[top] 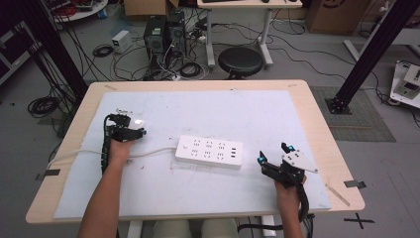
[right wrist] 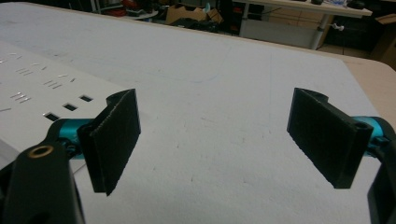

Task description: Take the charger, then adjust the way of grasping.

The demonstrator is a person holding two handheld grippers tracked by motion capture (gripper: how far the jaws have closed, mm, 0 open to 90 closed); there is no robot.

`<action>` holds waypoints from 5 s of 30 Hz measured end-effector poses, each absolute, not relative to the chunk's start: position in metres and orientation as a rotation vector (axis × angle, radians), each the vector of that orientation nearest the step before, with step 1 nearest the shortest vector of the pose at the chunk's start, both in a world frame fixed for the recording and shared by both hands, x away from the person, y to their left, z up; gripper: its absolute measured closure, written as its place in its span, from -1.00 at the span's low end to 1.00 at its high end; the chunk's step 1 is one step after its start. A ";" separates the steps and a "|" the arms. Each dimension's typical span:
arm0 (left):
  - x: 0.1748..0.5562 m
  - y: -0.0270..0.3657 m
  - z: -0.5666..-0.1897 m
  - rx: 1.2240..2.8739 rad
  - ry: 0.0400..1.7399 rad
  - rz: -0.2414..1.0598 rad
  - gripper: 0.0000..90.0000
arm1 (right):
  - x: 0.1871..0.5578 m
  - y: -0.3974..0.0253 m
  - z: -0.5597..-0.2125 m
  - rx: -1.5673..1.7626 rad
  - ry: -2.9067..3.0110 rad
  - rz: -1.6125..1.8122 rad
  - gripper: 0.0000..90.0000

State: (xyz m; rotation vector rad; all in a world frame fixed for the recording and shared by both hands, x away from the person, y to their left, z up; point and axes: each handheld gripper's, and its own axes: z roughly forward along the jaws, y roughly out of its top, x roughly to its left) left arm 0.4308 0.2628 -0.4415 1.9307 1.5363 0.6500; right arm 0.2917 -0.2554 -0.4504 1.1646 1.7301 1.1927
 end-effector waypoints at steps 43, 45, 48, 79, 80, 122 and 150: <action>0.324 0.234 -0.405 1.771 1.046 0.684 -0.06 | 0.289 -0.254 -0.451 1.131 1.721 1.202 -0.61; 0.320 0.234 -0.404 1.757 1.033 0.684 -0.06 | 0.289 -0.254 -0.451 1.128 1.720 1.203 -0.61; 0.312 0.233 -0.403 1.744 1.006 0.674 -0.06 | 0.289 -0.254 -0.451 1.134 1.726 1.203 -0.61; 0.269 0.201 -0.383 1.754 0.819 0.659 -0.06 | 0.290 -0.254 -0.451 1.145 1.733 1.191 -0.61; 0.269 0.201 -0.384 1.755 0.817 0.660 -0.06 | 0.290 -0.254 -0.451 1.145 1.731 1.193 -0.61; 0.240 0.142 -0.393 1.971 0.389 0.614 -0.06 | 0.273 -0.241 -0.421 1.077 1.966 1.426 -0.59; 0.223 0.122 -0.399 2.071 0.162 0.710 -0.06 | 0.265 -0.178 -0.398 0.904 2.434 1.716 -0.48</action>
